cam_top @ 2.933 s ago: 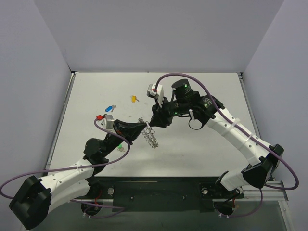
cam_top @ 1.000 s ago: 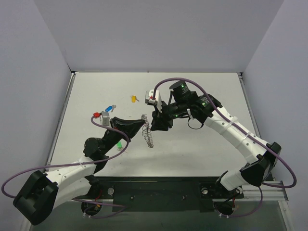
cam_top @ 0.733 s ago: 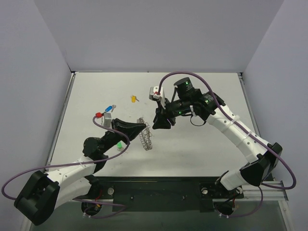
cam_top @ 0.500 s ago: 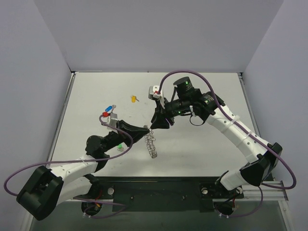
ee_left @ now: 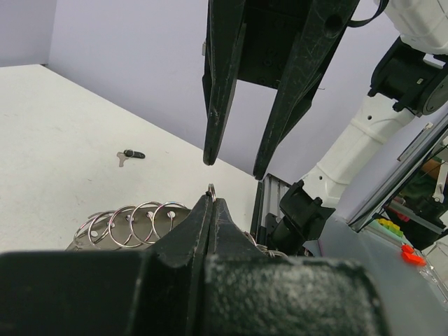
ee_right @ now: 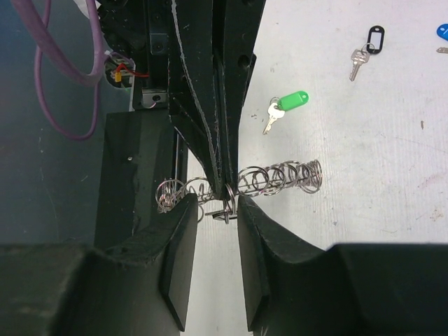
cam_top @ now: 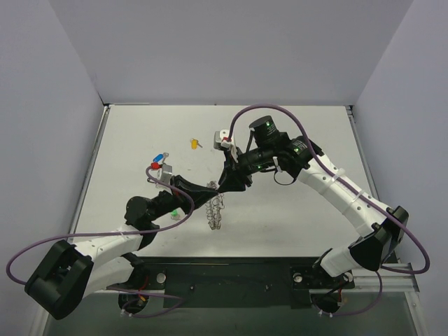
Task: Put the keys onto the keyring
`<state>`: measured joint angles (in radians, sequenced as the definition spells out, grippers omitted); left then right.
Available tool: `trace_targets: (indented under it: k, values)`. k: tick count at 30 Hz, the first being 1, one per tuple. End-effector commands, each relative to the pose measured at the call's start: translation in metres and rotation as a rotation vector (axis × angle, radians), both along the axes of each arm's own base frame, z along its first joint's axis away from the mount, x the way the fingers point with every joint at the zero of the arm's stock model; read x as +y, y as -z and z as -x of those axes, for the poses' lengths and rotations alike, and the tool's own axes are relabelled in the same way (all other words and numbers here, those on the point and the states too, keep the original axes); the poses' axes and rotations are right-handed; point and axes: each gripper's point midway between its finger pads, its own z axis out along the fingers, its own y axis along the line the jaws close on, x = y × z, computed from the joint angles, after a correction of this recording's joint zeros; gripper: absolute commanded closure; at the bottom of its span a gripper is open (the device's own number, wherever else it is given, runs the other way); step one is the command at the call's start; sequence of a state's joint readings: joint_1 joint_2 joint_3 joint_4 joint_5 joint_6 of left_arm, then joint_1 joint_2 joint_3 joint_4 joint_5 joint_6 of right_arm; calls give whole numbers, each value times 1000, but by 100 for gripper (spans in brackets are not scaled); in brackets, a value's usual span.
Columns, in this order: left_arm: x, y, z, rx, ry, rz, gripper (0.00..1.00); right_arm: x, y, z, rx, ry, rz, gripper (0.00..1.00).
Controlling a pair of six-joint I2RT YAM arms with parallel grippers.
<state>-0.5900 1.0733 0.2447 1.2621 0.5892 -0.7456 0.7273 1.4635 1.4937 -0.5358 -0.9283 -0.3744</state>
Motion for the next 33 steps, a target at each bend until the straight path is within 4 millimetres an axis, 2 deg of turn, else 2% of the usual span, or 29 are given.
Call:
trace_targets:
  k: [1,11,28,33]
  values:
    - [16,-73,19,-261,-4,188,100,0,0,4,1,-33,-18,74]
    - [23,-87,23,-286,-27,242,100,0,7,7,21,-39,-8,76]
    - [31,-103,28,-304,-27,313,100,7,3,9,36,-47,-23,78]
    - [32,-106,29,-310,-27,319,100,7,5,0,36,-8,-15,74]
